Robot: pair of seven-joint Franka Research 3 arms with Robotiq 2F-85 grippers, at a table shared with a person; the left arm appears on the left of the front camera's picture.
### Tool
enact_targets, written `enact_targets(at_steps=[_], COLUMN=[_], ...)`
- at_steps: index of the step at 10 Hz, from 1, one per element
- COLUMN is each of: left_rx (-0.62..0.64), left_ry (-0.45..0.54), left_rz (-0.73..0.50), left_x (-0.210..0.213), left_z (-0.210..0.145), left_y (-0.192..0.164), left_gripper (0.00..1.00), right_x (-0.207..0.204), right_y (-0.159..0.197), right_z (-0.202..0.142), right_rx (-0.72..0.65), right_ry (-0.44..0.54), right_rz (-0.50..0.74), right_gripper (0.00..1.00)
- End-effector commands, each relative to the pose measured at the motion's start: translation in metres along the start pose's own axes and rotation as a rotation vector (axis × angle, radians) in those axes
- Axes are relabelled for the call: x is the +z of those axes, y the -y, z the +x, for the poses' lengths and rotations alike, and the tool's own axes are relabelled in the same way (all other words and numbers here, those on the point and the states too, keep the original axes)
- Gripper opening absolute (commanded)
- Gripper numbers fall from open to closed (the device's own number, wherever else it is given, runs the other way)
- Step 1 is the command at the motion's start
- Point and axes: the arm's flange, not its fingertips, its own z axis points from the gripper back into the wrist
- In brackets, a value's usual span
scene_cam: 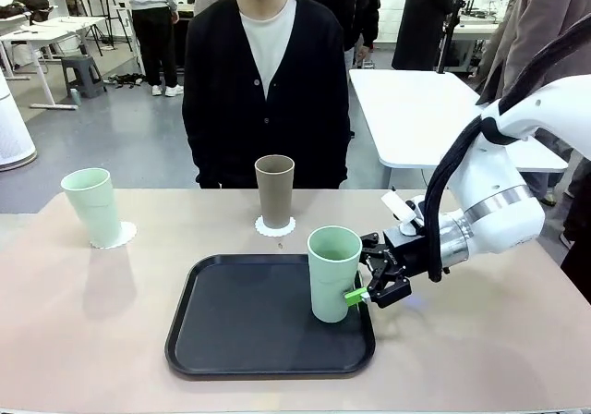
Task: Place coasters on the table and set cups on them.
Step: Take one Reusable plastic cup from the Flat Tray and place it on a coaster set by the human.
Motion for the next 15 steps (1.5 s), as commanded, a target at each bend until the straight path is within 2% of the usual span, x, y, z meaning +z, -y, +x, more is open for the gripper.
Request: enact_targets(at_steps=[1,8,9,10,11,12,13,15], left_rx=[-0.01,-0.01,-0.01,-0.01,-0.01,-0.01,-0.01,-0.01], left_ry=[0.008,0.008,0.008,0.008,0.008,0.008,0.008,0.008], left_rz=[-0.007,-0.007,-0.007,-0.007,-0.007,-0.007,-0.007,-0.007], left_x=[0.005,0.005,0.005,0.005,0.005,0.005,0.005,0.005], left_z=[-0.002,-0.002,-0.002,-0.002,-0.002,-0.002,-0.002,-0.002], left_y=[0.004,0.004,0.004,0.004,0.004,0.004,0.004,0.004], left_gripper=[1.0,1.0,1.0,1.0,1.0,1.0,1.0,1.0], right_x=[-0.006,-0.017,-0.018,-0.018,-0.018,-0.018,-0.017,-0.004], right_y=[0.006,0.021,0.02,0.021,0.02,0.02,0.018,0.005], right_z=[-0.003,-0.004,-0.005,-0.005,-0.005,-0.006,-0.005,0.007], right_rx=[0.017,0.027,0.028,0.032,0.037,0.038,0.044,0.061], right_ry=[-0.006,0.039,0.042,0.045,0.045,0.048,0.047,0.068], right_rz=[0.016,0.043,0.054,0.062,0.073,0.079,0.081,0.046], right_gripper=[1.0,1.0,0.85,0.8,0.25,0.2,0.0,0.0])
